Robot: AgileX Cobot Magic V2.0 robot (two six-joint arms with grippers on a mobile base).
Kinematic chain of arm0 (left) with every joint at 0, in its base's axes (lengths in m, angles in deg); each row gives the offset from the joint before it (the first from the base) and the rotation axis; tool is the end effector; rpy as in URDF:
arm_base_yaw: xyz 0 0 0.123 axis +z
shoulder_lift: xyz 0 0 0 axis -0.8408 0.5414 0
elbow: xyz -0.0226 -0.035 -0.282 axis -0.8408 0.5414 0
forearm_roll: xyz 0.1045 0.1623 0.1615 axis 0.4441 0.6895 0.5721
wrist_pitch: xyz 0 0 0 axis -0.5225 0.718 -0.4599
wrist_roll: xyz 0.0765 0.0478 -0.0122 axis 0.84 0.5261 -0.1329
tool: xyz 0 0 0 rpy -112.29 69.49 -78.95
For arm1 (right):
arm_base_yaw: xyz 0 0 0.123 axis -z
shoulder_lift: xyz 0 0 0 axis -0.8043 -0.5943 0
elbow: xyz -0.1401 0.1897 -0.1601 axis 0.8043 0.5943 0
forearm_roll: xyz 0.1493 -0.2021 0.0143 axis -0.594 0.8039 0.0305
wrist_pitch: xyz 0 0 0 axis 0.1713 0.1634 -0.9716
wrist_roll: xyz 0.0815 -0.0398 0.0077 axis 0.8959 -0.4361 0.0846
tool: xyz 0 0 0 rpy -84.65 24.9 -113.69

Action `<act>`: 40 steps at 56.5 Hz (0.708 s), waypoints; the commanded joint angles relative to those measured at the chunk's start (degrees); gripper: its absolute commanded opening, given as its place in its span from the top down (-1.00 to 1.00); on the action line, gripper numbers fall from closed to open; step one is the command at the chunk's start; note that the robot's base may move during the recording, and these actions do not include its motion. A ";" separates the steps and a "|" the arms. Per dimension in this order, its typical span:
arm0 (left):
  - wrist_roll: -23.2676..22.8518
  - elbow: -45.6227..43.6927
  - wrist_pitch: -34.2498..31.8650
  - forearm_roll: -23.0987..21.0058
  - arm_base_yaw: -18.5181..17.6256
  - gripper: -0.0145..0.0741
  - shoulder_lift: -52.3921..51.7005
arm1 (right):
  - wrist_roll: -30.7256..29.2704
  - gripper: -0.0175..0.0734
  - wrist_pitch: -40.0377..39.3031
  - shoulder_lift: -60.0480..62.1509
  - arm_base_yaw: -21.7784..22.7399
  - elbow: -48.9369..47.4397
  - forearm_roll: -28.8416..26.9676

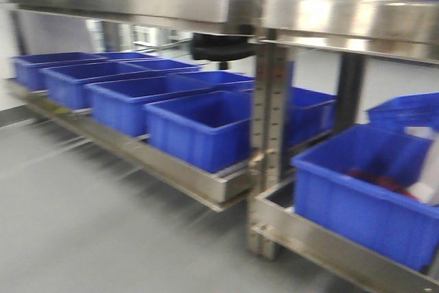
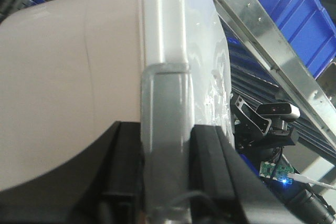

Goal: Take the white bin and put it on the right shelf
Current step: 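Turn and approach the steel rack of blue crates holding the bin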

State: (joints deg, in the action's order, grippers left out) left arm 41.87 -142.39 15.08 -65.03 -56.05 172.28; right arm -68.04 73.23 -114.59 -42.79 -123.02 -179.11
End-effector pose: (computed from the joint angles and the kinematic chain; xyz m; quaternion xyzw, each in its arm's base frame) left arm 0.2916 -0.0747 0.4683 0.1331 0.6261 -0.5978 0.4826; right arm 0.2685 0.0129 0.4765 0.0218 0.6174 0.4666 0.6329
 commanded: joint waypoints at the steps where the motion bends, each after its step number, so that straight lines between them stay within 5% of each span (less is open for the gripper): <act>1: 1.79 -2.05 12.44 -3.79 -1.66 0.96 -2.72 | -0.97 0.46 4.94 1.90 -0.92 -1.98 -7.26; 40: 1.79 -2.05 12.44 -3.79 -1.66 0.96 -2.72 | -0.97 0.46 4.82 1.90 -0.92 -1.98 -7.26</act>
State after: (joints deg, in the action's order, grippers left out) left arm 41.87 -142.39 15.18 -65.03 -56.05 172.28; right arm -68.04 73.23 -114.59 -42.79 -123.02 -179.11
